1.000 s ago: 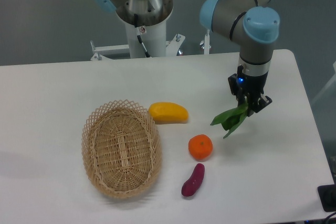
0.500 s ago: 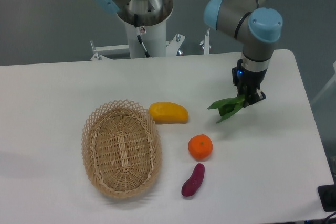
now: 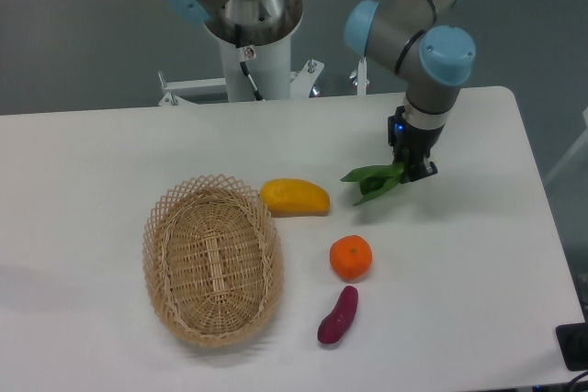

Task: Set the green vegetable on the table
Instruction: 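Lower the held green bok choy toward the table with the gripper, then open the gripper to release the bok choy onto the table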

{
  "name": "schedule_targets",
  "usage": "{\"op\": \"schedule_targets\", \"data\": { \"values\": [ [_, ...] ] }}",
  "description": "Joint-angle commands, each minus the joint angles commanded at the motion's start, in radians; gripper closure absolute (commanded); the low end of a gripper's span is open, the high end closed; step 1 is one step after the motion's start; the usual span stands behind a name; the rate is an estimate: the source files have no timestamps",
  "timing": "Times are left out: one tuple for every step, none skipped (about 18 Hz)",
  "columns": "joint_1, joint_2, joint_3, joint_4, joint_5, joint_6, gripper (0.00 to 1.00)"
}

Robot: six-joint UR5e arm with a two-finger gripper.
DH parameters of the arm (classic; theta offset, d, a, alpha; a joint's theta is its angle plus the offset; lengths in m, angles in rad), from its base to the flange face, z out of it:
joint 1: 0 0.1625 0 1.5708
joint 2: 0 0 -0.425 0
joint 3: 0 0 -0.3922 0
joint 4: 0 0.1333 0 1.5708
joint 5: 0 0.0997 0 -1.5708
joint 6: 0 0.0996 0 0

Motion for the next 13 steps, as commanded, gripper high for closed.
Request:
{"op": "schedule_targets", "data": {
  "values": [
    [0.000,0.000,0.003,0.002,-0.002,0.000,0.21],
    [0.000,-0.002,0.008,0.005,-0.002,0.002,0.03],
    [0.000,0.000,0.011,0.015,-0.003,-0.003,0.00],
    [0.000,0.000,0.011,0.029,-0.003,-0.006,0.00],
    [0.000,0.002,0.011,0.041,-0.003,-0.005,0.00],
    [0.000,0.002,0.012,0.044,-0.003,-0.006,0.00],
    [0.000,0.003,0.015,0.044,-0.003,-0.006,0.00],
    [0.003,0.006,0.023,0.046,-0.003,-0.008,0.00],
    [0.003,0.009,0.043,0.046,-0.003,-0.009,0.00],
    [-0.001,0.011,0.061,0.045,-0.005,-0.021,0.00],
    [-0.005,0.018,0.067,0.044,-0.003,-0.043,0.00],
    [-0.003,0.029,0.069,0.046,-0.003,-0.058,0.00],
    [-0.002,0.034,0.075,0.046,-0.005,-0.069,0.00]
  ]
}}
